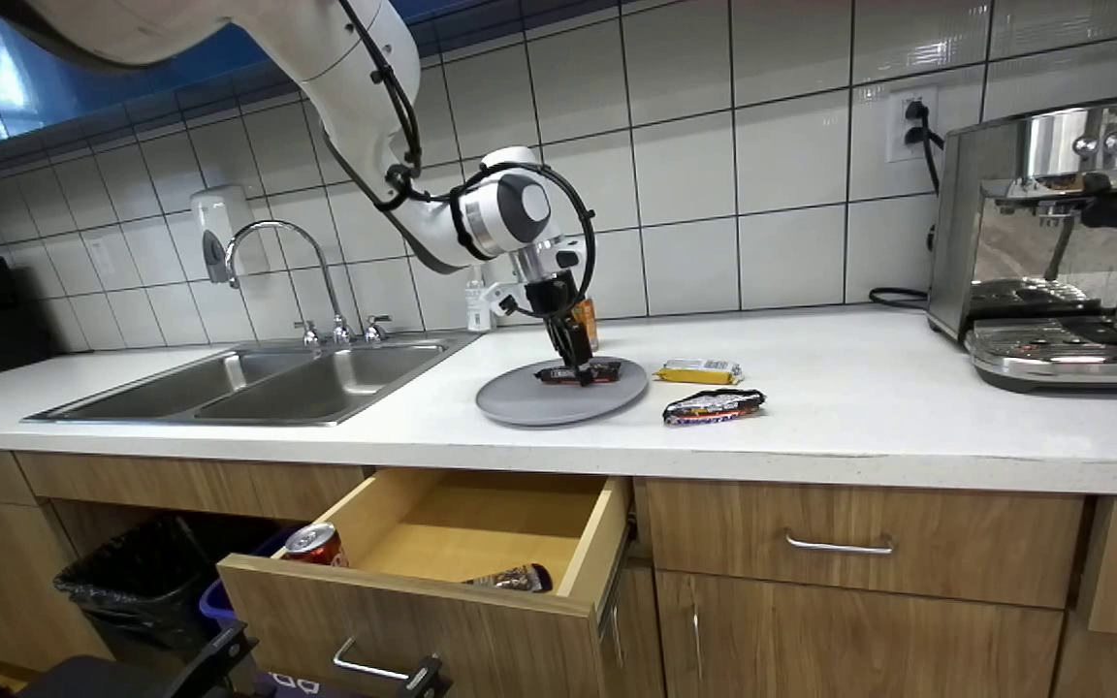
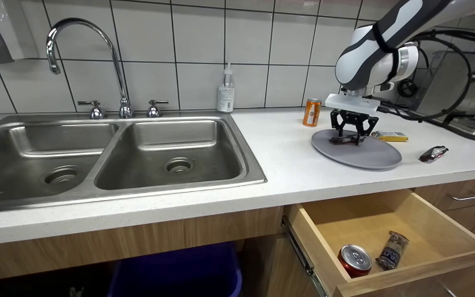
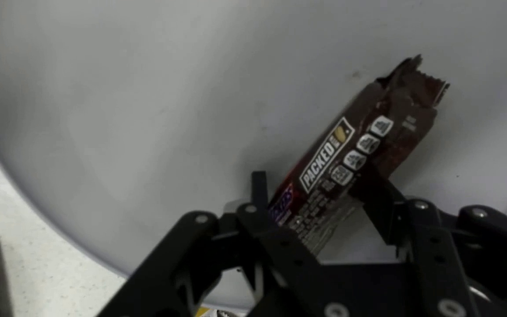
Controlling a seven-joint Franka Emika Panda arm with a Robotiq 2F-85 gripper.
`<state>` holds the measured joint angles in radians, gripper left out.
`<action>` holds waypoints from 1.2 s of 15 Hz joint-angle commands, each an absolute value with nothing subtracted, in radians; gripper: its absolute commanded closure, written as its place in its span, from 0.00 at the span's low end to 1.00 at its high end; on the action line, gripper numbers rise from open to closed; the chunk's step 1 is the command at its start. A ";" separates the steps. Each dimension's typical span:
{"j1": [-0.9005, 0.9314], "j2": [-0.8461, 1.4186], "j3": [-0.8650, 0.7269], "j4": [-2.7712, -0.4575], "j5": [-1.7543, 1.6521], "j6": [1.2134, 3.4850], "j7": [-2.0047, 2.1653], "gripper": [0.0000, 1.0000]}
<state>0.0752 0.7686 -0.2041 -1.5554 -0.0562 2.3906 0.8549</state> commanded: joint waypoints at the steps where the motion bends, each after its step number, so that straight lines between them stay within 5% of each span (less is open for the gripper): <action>1: 0.074 0.769 -0.205 -1.533 -0.043 2.356 0.867 0.73; 5: 0.077 0.739 -0.205 -1.566 -0.045 2.375 0.865 0.98; 18: 0.113 0.462 -0.221 -1.935 -0.109 2.530 0.848 0.96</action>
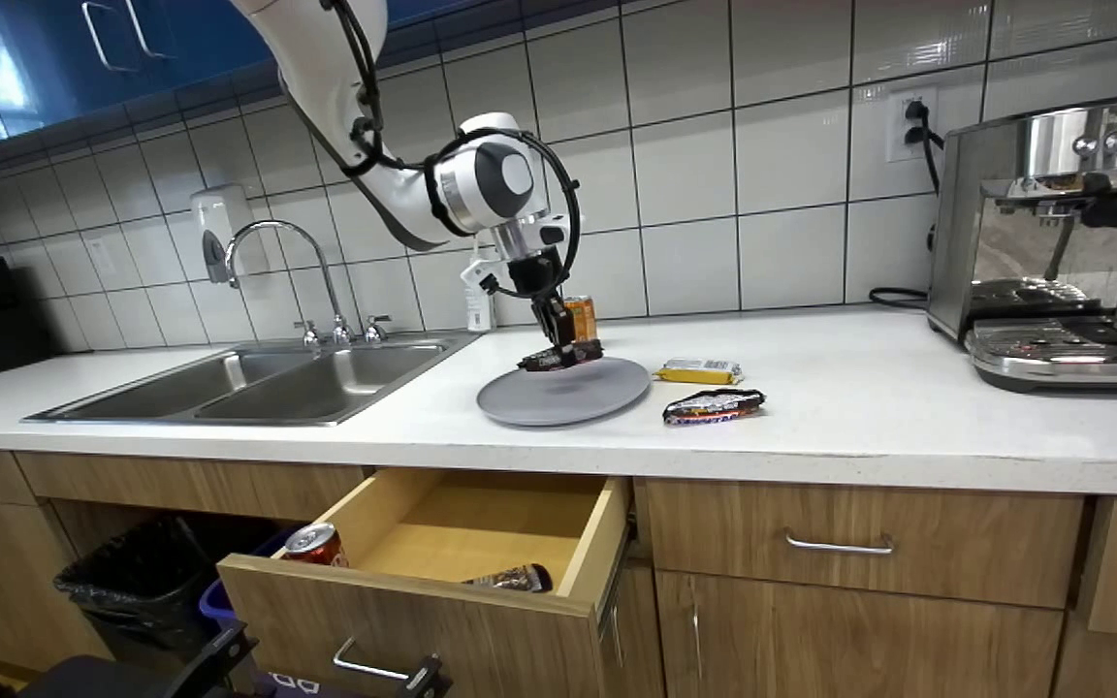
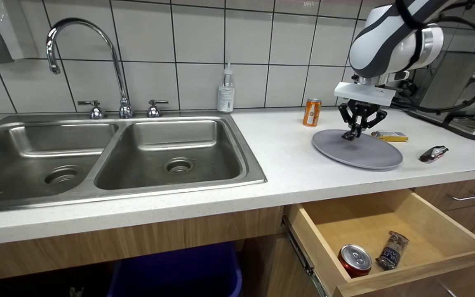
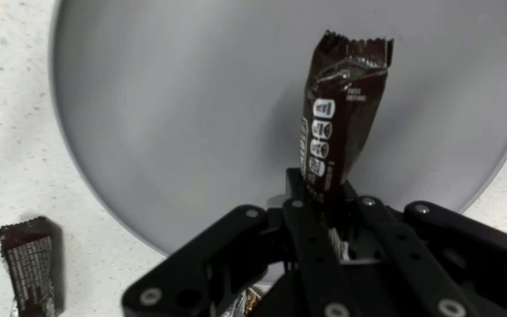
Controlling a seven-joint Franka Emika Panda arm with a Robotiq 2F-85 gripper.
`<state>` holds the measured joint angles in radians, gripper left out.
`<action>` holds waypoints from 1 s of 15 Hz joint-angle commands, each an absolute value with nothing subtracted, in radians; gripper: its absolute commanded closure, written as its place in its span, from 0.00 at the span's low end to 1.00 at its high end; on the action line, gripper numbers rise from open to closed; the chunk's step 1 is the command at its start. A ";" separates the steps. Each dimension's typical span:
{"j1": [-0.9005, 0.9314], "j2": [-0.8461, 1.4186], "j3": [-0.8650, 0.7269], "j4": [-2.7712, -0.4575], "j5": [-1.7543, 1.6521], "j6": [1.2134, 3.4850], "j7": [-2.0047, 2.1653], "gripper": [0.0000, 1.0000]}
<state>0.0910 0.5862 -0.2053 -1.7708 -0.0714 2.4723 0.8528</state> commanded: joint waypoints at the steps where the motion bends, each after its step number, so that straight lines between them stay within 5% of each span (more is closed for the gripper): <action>1: 0.122 0.433 -0.229 -1.982 -0.130 2.550 0.857 0.96; 15: 0.118 0.079 -0.252 -2.491 -0.450 2.672 0.967 0.96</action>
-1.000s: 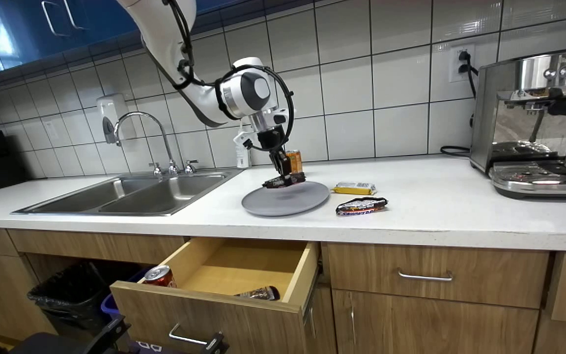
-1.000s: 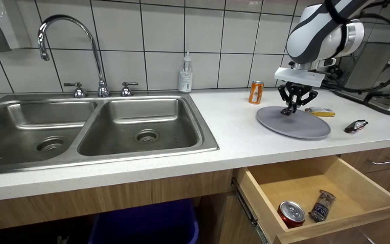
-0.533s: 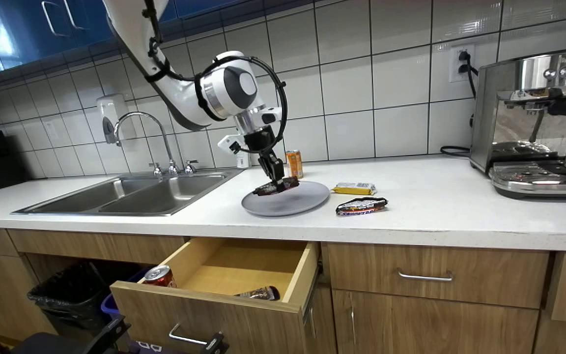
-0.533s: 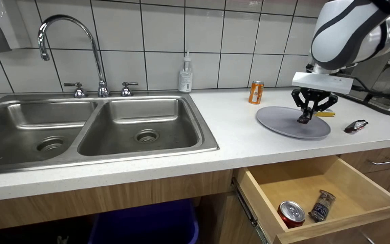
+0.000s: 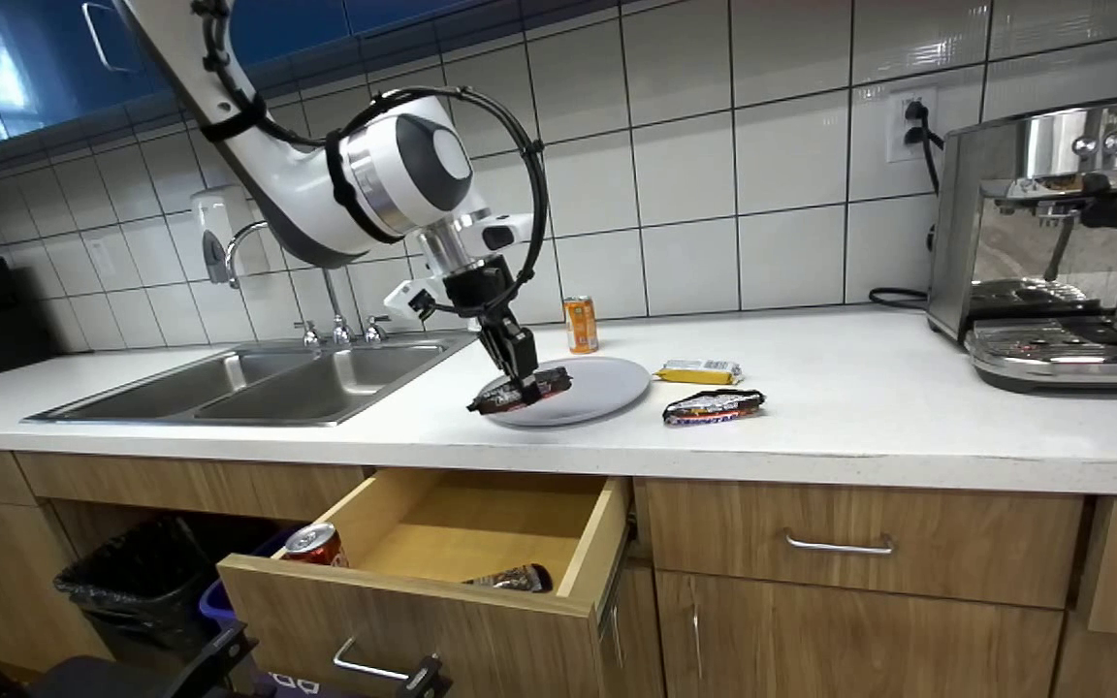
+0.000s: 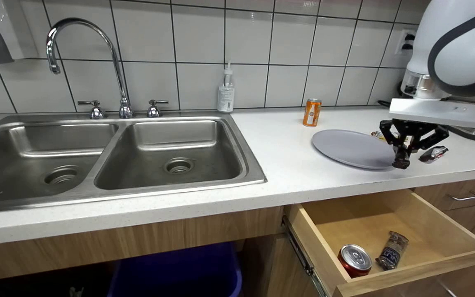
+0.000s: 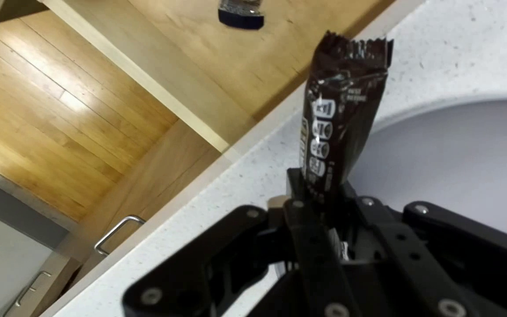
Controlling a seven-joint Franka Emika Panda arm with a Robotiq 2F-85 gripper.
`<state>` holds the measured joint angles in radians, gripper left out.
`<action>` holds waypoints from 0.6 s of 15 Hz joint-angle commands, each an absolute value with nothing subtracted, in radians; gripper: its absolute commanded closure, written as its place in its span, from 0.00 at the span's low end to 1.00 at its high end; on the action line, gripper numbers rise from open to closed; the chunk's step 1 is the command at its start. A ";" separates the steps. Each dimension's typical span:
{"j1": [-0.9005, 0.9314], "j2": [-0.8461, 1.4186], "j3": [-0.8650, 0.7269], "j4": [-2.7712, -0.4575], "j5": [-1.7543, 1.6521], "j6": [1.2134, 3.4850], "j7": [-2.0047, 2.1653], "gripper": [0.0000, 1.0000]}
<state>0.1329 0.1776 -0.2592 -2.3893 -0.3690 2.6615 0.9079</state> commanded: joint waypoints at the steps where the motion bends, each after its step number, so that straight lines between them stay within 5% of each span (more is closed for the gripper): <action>1: 0.110 0.059 -0.245 -2.514 -0.477 2.668 0.983 0.96; 9: 0.047 0.030 -0.187 -2.608 -0.623 2.657 1.054 0.96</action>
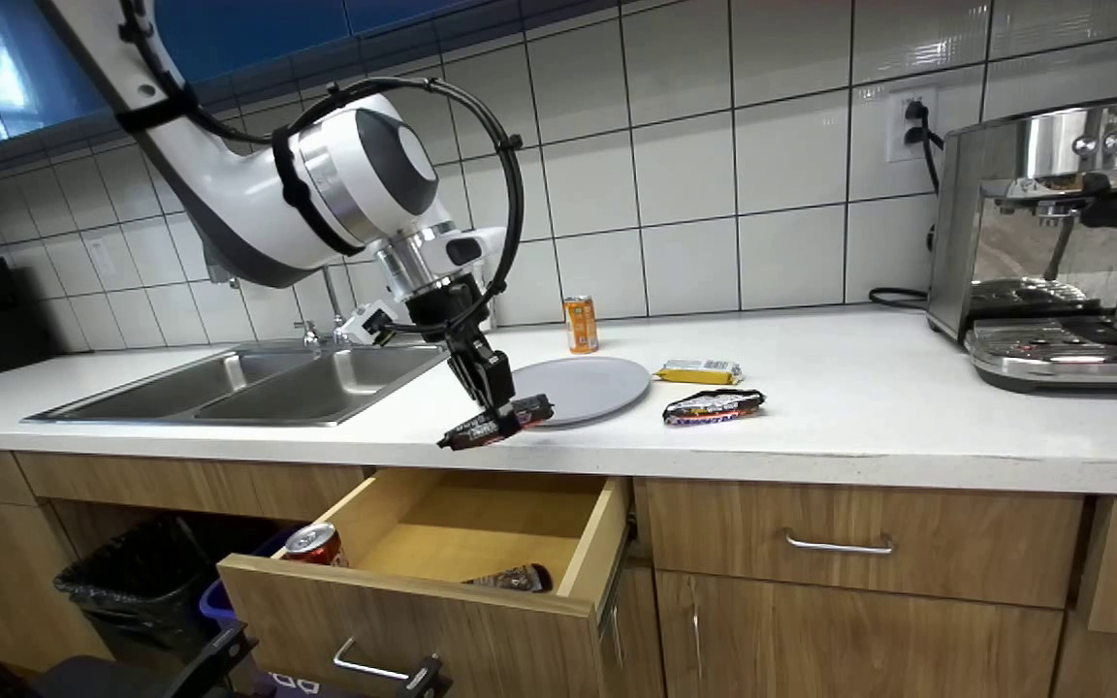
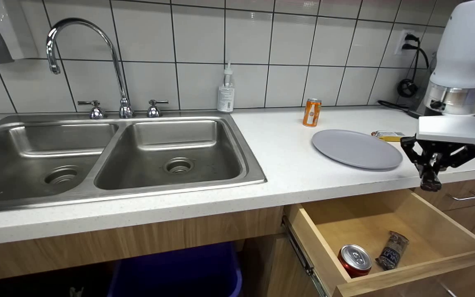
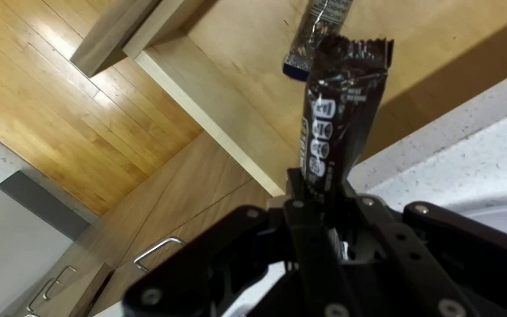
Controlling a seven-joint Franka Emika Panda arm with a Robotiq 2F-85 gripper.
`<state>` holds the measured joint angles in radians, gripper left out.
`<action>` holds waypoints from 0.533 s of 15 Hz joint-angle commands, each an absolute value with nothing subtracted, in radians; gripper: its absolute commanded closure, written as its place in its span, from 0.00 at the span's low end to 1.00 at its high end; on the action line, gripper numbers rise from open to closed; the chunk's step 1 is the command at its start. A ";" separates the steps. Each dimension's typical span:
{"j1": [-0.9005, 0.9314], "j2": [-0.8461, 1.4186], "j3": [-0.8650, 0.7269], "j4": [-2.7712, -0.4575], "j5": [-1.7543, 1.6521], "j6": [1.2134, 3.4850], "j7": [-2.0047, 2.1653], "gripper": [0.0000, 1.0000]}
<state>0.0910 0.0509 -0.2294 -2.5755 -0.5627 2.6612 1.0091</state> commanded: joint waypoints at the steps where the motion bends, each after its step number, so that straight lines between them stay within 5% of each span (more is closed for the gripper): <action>1: 0.043 0.039 -0.181 -2.609 -0.636 2.657 1.057 0.96; 8: 0.051 0.141 -0.160 -2.587 -0.707 2.680 1.120 0.96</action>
<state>0.0666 0.0968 -0.1875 -2.6041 -0.6624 2.6627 1.0610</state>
